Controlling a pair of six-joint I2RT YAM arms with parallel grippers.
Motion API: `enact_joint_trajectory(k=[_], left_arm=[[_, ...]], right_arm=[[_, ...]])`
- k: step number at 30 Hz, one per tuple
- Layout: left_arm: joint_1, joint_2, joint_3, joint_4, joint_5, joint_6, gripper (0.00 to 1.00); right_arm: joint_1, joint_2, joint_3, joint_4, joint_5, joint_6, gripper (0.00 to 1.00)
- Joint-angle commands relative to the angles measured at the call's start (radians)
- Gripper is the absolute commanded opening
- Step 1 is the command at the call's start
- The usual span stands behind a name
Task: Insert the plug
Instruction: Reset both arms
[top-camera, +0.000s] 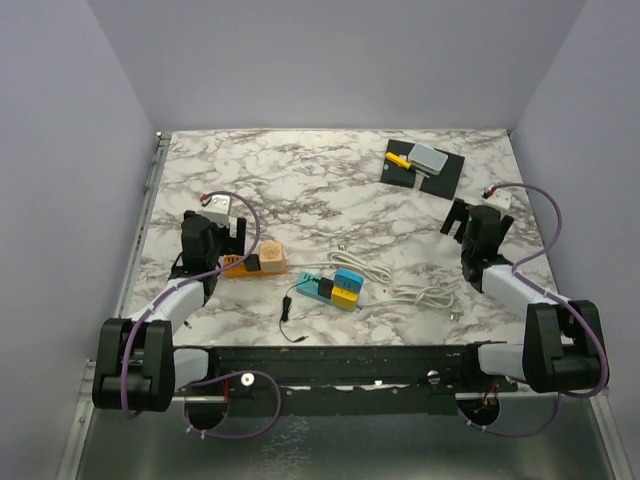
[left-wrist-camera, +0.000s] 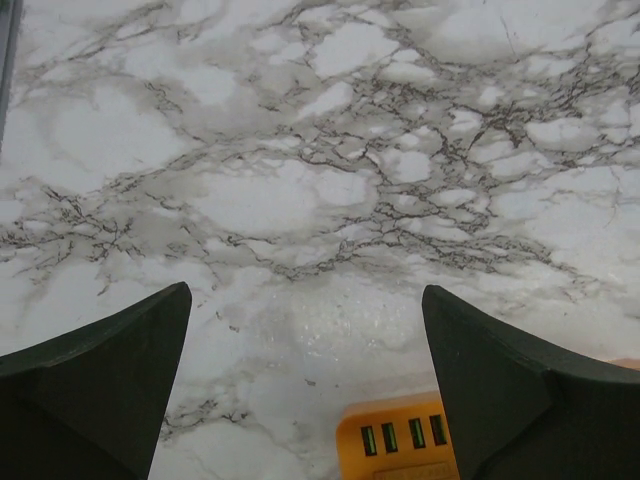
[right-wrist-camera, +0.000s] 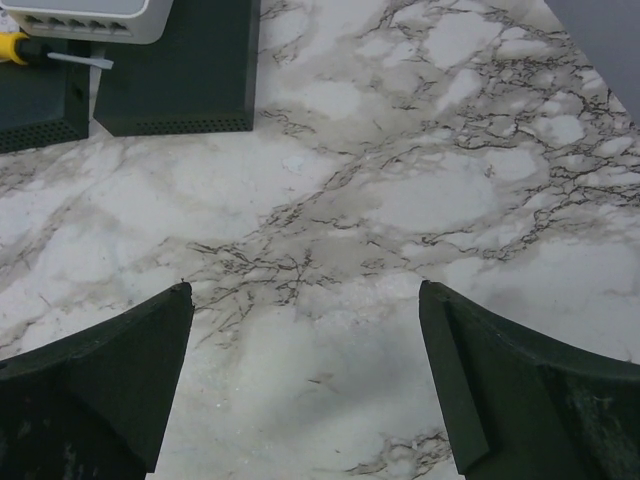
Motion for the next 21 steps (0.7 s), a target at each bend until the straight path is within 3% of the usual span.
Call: enact_joint_trajectory(k=[1,7,12,19,21], left_arm=[[0.017,0.034,-0.004,0.176,0.043,-0.045,0.99],[0.05,0.212,0.013,0.297,0.041,-0.129,0.99],[0.075,0.274,-0.025,0.462,0.053,-0.179,0.99],[0.075,0.341,-0.091,0.733,0.061,-0.187,0.99],[0.074,0.368,-0.089,0.747,0.071,-0.182,0.99]], right_arm=[[-0.014,0.005,-0.118,0.325,0.043,-0.089,1.0],[-0.032,0.054,-0.217,0.525,0.007,-0.125,1.0],[-0.039,0.107,-0.242,0.684,-0.021,-0.158,1.0],[-0.05,0.222,-0.242,0.82,-0.083,-0.16,1.0],[-0.05,0.217,-0.246,0.801,-0.114,-0.168,1.0]])
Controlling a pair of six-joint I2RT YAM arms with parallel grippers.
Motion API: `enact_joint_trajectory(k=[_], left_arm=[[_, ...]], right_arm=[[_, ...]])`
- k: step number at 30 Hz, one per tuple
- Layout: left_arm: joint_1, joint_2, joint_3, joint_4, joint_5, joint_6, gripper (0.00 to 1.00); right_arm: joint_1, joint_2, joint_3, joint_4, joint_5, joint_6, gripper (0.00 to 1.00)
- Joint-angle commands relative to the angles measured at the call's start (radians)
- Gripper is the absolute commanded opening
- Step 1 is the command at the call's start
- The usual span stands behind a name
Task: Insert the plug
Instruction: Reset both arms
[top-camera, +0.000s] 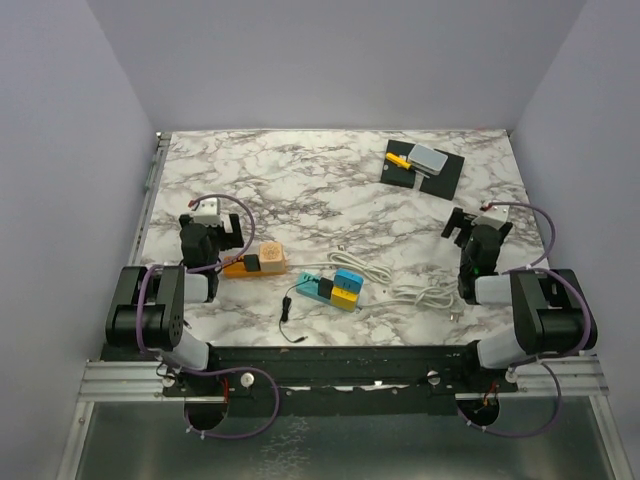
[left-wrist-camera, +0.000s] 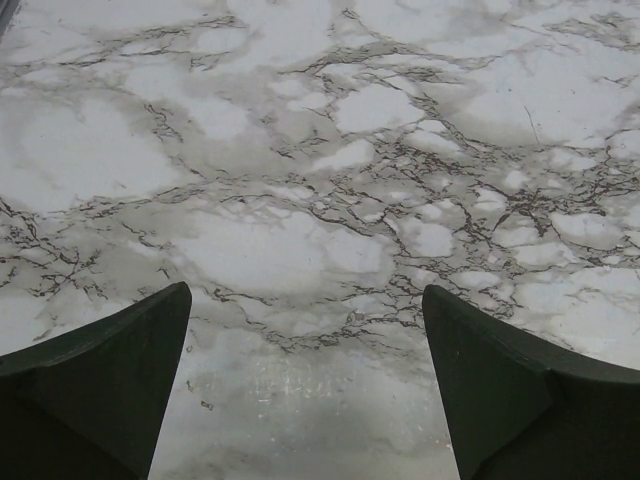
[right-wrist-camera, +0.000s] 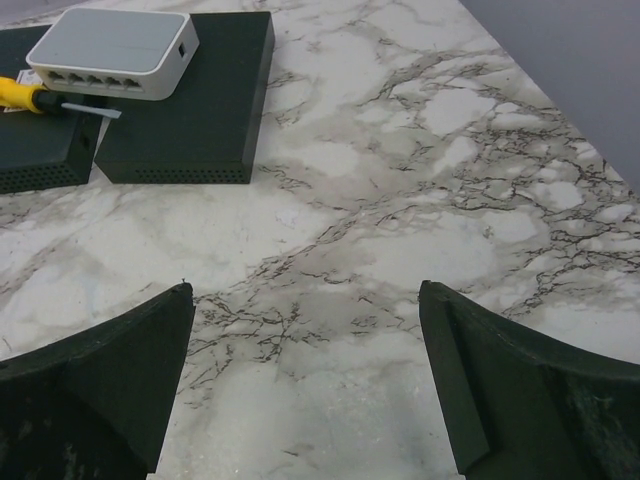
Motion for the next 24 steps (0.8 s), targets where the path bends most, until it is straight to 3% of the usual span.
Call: enact_joint_trajectory(k=[1,3,5,7,8,9,11,12,24], left_arm=[[0.004,0.066,-0.034,0.219,0.026,-0.028,0.99],[0.003,0.083,-0.086,0.335,0.017,-0.031,0.99],[-0.007,0.087,-0.148,0.463,0.026,0.005,0.99],[-0.043,0.175,-0.214,0.683,0.011,0.001,0.99],[-0.046,0.153,-0.204,0.588,0.003,0.008,0.99],[-0.049,0.129,-0.169,0.493,-0.011,0.013,0.99],[-0.051,0.155,-0.101,0.418,-0.02,-0.001,0.99],[-0.06,0.143,-0.1,0.4,-0.051,0.005,0.99],[-0.063,0.141,-0.106,0.416,-0.058,0.009,0.99]], right_arm=[[-0.005,0.017,-0.036,0.151,-0.063,-0.033,1.0],[-0.005,0.012,-0.121,0.268,-0.098,-0.045,1.0],[-0.004,0.113,-0.19,0.556,-0.096,-0.072,1.0],[-0.003,0.049,-0.115,0.289,-0.095,-0.045,1.0],[-0.005,0.075,-0.064,0.248,-0.094,-0.035,1.0],[-0.005,0.097,-0.074,0.321,-0.1,-0.046,1.0],[-0.005,0.063,-0.063,0.232,-0.102,-0.033,1.0],[-0.005,0.077,-0.069,0.275,-0.098,-0.036,1.0],[-0.005,0.074,-0.082,0.294,-0.095,-0.042,1.0]])
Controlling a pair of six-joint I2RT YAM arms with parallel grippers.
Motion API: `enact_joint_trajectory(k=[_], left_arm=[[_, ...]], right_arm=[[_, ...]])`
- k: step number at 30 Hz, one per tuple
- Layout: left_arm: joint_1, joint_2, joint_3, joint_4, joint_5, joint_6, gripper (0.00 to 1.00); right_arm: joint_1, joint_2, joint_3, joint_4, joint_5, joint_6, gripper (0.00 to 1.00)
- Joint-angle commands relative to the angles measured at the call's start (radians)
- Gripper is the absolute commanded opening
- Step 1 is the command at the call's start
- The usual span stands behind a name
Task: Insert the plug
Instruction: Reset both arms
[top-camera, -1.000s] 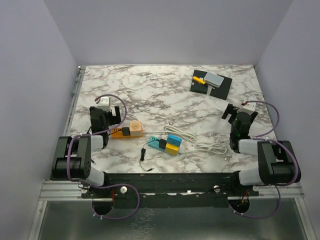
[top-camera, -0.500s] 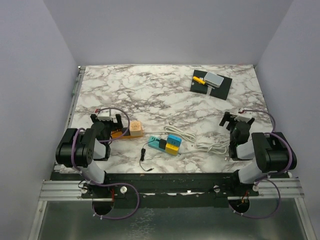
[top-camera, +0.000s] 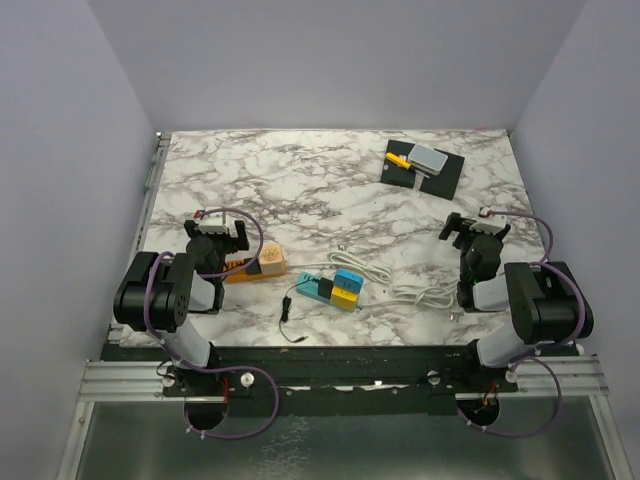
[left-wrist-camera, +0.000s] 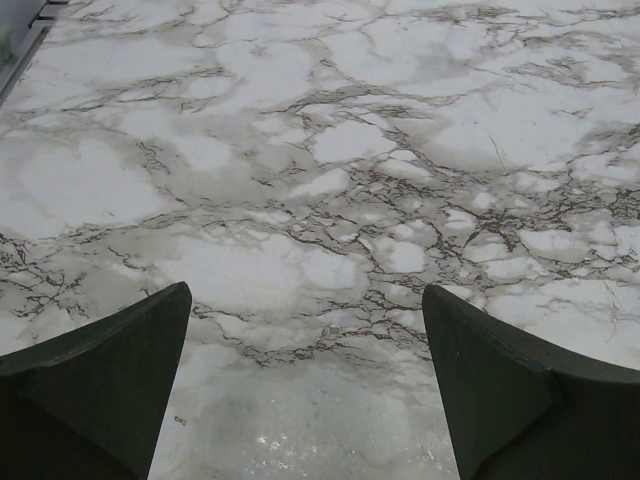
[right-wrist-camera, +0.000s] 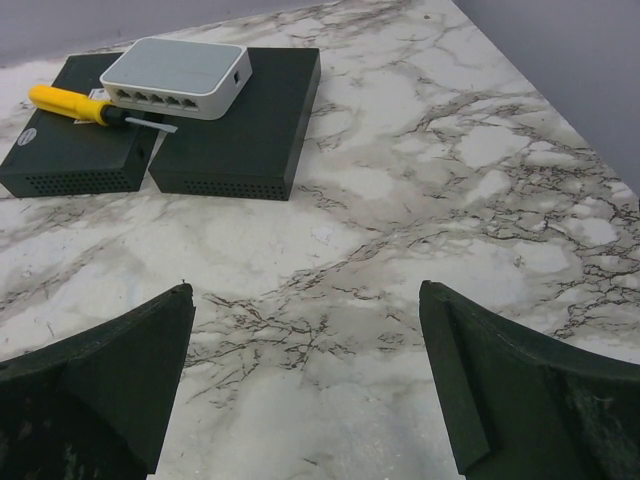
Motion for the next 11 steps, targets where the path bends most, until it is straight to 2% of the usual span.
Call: enact_joint_trajectory(k=[1,11], left_arm=[[-0.004,-0.002,-0.002,0.02,-0.018,0.004,0.99],[-0.004,0.0,0.0,0.019,-0.019,0.004,0.99]], right_arm=[[-0.005,0.0,-0.006,0.036,-0.009,-0.008,1.0],[-0.005,-0.001,-0.006,0.037,-0.009,-0.008,1.0]])
